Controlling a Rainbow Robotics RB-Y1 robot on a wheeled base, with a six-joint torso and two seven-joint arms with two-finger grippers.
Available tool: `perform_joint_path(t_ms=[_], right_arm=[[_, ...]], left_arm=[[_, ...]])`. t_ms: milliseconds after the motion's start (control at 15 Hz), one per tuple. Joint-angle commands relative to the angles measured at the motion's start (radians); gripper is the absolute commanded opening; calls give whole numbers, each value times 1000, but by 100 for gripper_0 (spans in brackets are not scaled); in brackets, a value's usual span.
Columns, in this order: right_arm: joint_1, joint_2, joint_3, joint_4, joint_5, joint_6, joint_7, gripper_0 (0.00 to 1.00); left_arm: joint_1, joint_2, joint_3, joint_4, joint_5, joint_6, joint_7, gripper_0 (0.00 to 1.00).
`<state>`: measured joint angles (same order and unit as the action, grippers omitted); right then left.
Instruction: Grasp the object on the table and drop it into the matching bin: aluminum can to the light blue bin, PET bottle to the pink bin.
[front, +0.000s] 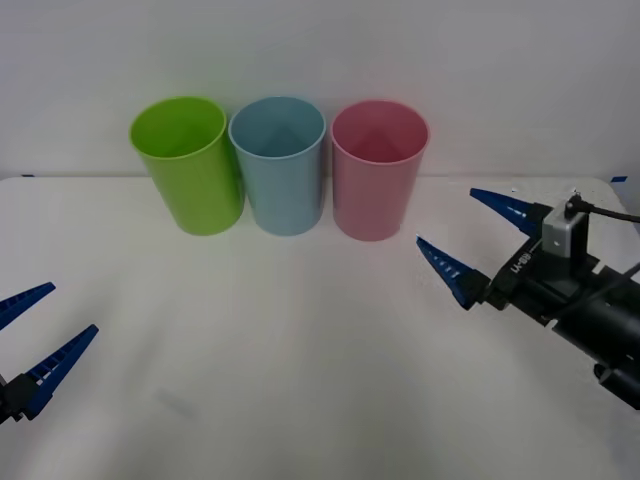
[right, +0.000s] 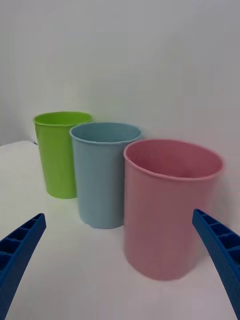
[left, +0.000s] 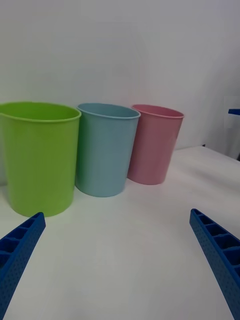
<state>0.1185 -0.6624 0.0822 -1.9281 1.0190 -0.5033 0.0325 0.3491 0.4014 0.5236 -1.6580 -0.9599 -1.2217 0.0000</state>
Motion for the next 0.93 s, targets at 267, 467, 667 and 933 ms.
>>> perform_joint_path(t_ms=[267, 467, 667, 933], right_arm=[[190, 6, -99, -20, -76, -64, 175, 100], [259, 35, -165, -14, -86, -141, 204, 100], [279, 75, -225, 32, -83, -250, 207, 100], [280, 124, -306, 144, -83, -412, 207, 100]], left_arm=[[0, 0, 0, 0, 0, 0, 0, 100], [0, 0, 0, 0, 0, 0, 0, 100], [0, 0, 0, 0, 0, 0, 0, 100], [0, 0, 0, 0, 0, 0, 0, 100]])
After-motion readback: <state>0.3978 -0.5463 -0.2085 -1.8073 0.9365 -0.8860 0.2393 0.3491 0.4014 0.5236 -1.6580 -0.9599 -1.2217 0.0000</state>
